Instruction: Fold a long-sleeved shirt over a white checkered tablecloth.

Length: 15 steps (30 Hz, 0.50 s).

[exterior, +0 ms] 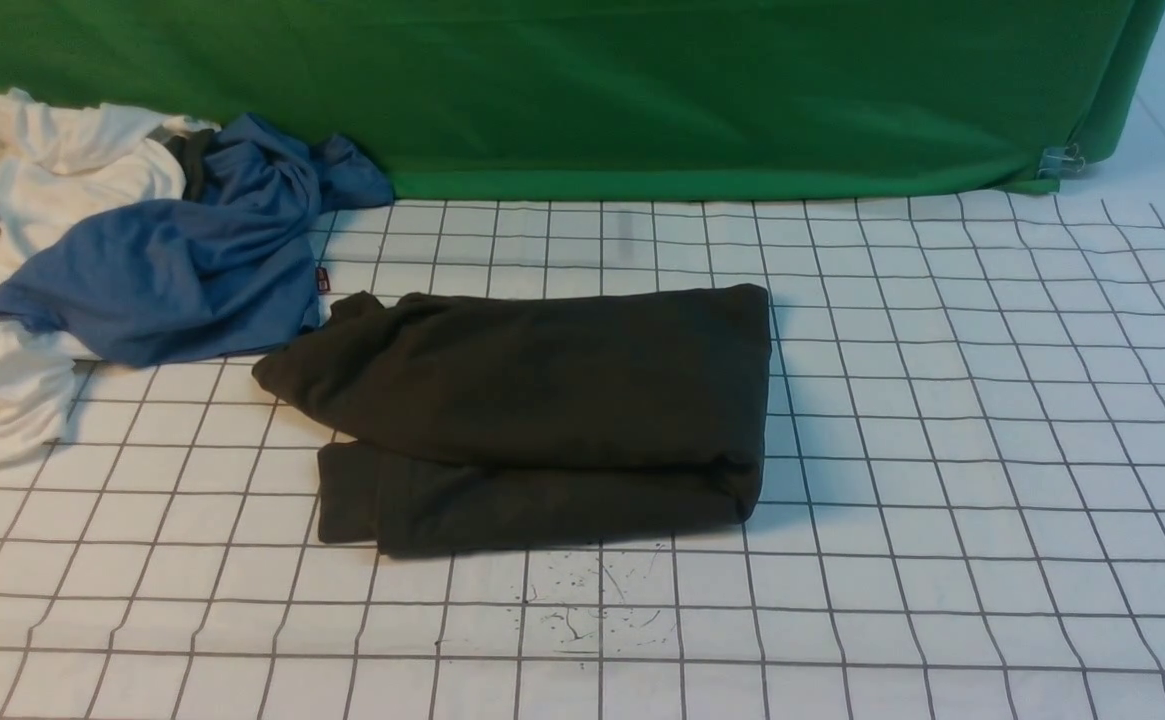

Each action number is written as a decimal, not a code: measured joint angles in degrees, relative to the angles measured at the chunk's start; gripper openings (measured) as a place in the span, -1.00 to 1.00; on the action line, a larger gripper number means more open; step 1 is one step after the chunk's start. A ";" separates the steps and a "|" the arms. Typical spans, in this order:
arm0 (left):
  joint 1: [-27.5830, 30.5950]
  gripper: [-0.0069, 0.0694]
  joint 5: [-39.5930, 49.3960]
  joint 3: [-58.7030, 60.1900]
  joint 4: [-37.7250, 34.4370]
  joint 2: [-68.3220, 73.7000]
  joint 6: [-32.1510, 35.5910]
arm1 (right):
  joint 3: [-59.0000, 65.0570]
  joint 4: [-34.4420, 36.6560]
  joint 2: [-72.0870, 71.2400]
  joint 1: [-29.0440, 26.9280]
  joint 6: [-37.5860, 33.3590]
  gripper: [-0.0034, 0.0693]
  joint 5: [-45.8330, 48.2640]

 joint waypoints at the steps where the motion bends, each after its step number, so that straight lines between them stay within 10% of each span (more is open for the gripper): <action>1: 0.00 -0.67 0.00 0.00 0.00 0.00 0.00 | 0.20 -0.89 -1.04 0.00 2.14 -0.87 1.50; 15: 0.00 -0.66 0.00 0.03 0.00 0.00 0.00 | 0.47 -3.17 -3.12 -0.28 3.36 -0.87 8.23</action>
